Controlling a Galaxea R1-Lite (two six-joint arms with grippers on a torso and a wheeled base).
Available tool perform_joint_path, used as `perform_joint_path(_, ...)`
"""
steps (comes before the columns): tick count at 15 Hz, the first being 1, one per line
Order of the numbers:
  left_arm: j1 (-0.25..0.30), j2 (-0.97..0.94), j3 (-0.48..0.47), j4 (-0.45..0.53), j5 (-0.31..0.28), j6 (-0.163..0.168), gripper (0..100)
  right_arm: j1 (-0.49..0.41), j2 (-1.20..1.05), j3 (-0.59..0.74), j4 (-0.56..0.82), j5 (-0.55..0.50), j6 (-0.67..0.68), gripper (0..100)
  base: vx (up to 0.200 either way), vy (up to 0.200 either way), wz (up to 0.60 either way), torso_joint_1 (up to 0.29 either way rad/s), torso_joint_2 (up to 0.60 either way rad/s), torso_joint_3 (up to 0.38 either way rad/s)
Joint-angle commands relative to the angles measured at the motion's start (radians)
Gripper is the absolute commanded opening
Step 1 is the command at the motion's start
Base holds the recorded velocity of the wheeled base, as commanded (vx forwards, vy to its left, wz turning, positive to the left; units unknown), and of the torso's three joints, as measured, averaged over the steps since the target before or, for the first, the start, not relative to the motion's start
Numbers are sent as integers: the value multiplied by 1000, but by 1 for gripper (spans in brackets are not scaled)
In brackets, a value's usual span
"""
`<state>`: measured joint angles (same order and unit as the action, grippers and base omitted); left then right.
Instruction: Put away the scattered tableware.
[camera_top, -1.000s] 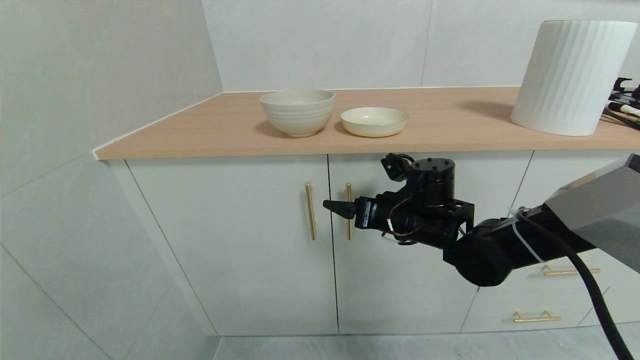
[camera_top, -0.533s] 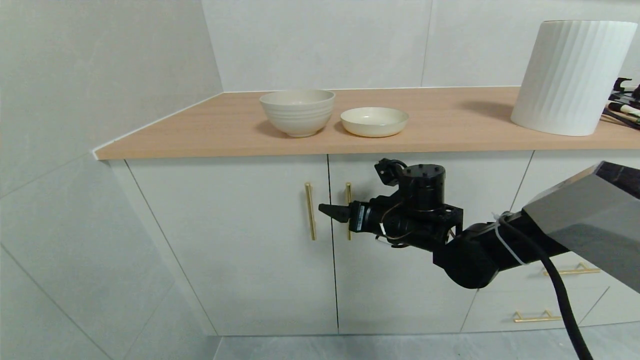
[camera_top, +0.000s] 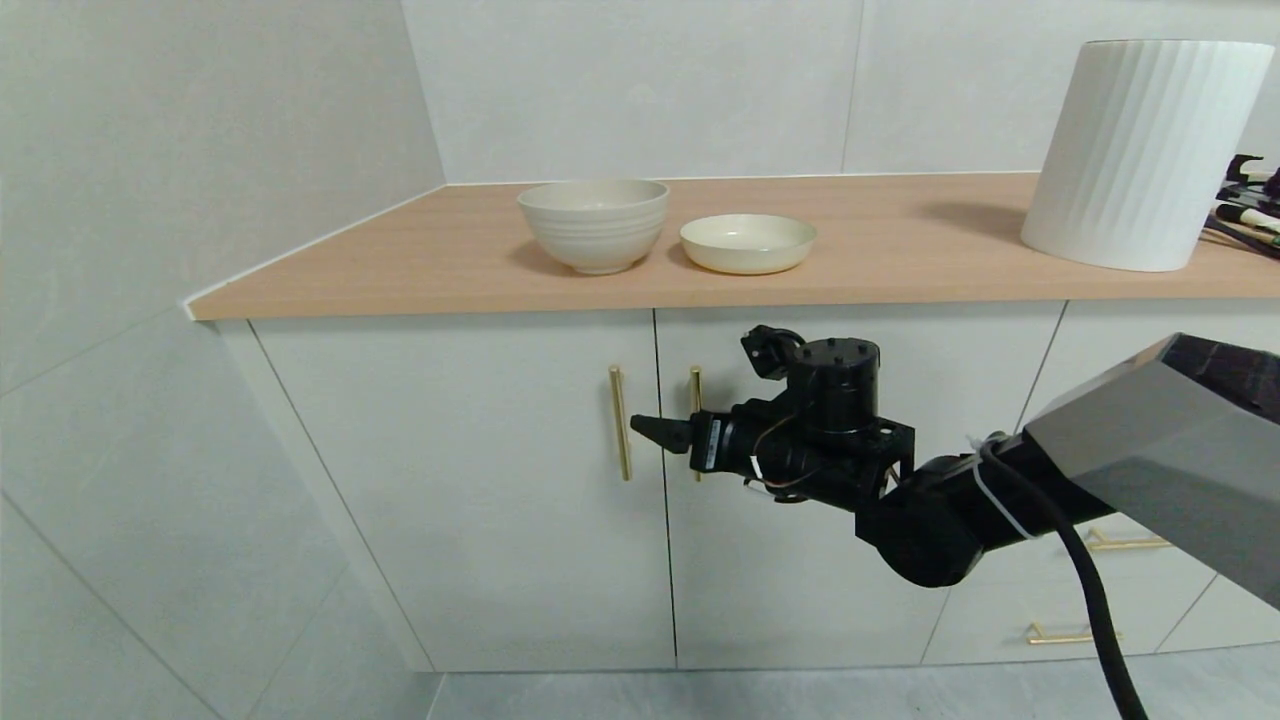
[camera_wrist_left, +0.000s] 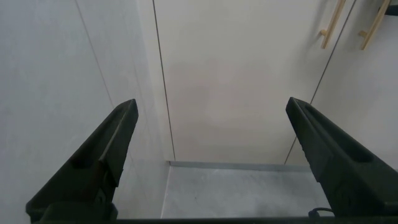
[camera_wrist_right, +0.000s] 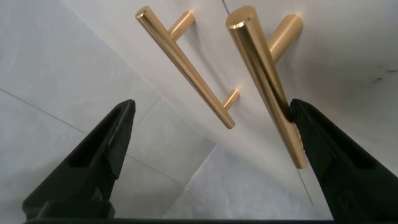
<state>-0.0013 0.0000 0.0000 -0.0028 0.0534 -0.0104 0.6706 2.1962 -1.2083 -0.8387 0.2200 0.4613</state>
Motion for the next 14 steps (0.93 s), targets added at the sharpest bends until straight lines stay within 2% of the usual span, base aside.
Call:
perform_joint_path(1, 0, 2, 0, 0, 0, 0, 100, 14, -3, 6, 1, 5, 0, 100, 0, 0, 0, 0, 0, 0)
perform_joint_path(10, 0, 2, 0, 0, 0, 0, 100, 24, -93, 112, 1, 50, 0, 100, 0, 0, 0, 0, 0, 0)
perform_joint_path(12, 0, 2, 0, 0, 0, 0, 100, 21, -147, 168, 1, 93, 0, 100, 0, 0, 0, 0, 0, 0)
perform_joint_path(14, 0, 2, 0, 0, 0, 0, 100, 17, -204, 251, 3, 190, 0, 100, 0, 0, 0, 0, 0, 0)
